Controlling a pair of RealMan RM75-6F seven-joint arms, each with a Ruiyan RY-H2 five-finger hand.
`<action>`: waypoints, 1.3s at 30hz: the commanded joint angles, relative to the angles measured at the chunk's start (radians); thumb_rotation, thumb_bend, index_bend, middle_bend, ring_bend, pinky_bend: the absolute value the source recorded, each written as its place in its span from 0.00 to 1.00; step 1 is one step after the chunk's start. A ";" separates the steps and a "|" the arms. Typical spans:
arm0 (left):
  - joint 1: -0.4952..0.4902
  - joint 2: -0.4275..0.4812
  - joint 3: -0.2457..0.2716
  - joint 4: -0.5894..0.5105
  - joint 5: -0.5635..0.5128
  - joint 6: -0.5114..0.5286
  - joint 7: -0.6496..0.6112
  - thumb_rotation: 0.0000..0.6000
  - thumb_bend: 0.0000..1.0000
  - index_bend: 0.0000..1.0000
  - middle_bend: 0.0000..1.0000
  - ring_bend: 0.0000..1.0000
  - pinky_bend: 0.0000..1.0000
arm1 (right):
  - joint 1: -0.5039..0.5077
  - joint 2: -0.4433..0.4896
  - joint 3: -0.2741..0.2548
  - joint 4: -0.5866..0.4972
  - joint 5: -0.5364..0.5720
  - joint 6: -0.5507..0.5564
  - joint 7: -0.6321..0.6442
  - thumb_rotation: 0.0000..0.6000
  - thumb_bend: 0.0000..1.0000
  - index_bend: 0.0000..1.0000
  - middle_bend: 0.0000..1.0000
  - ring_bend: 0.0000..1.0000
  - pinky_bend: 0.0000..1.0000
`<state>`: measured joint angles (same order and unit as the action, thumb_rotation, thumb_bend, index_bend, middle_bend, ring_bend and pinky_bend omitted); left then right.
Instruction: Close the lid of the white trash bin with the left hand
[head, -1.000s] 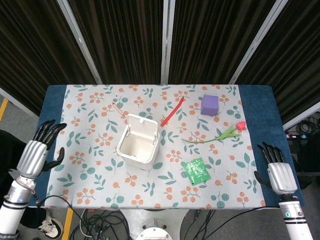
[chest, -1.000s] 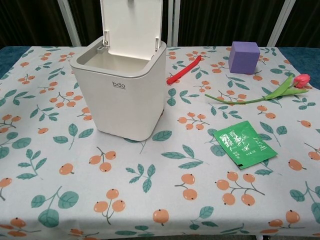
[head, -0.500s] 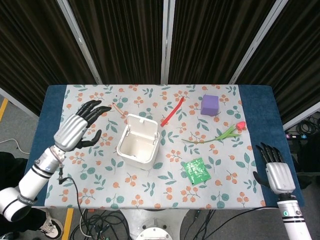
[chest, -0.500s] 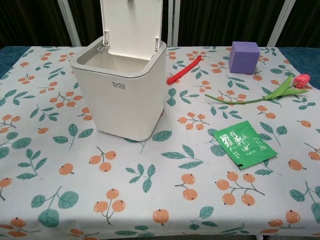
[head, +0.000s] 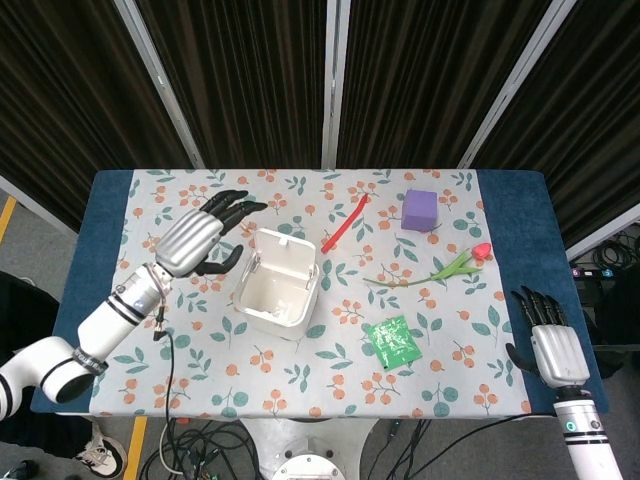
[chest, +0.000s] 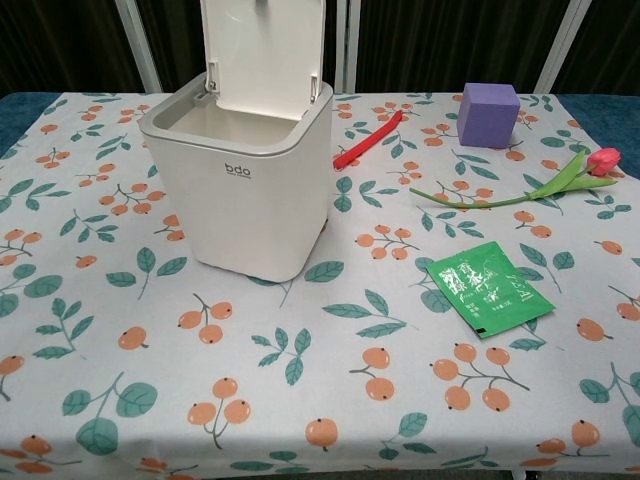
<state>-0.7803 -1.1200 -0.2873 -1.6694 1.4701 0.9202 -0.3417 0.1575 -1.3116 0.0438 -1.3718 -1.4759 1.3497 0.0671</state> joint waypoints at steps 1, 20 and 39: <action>-0.021 -0.009 0.003 0.010 -0.020 -0.028 0.002 1.00 0.56 0.10 0.16 0.01 0.04 | 0.000 -0.001 0.002 0.008 0.006 -0.004 0.008 1.00 0.25 0.00 0.00 0.00 0.00; -0.061 0.012 0.056 -0.018 0.031 -0.052 -0.080 1.00 0.57 0.11 0.30 0.01 0.04 | 0.005 -0.020 0.003 0.058 0.016 -0.025 0.052 1.00 0.25 0.00 0.00 0.00 0.00; -0.006 0.063 0.132 -0.077 0.089 0.024 -0.086 1.00 0.57 0.12 0.43 0.03 0.04 | 0.015 -0.031 0.000 0.057 0.020 -0.047 0.029 1.00 0.25 0.00 0.00 0.00 0.00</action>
<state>-0.7889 -1.0552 -0.1583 -1.7483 1.5569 0.9426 -0.4302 0.1719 -1.3423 0.0436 -1.3149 -1.4557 1.3026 0.0958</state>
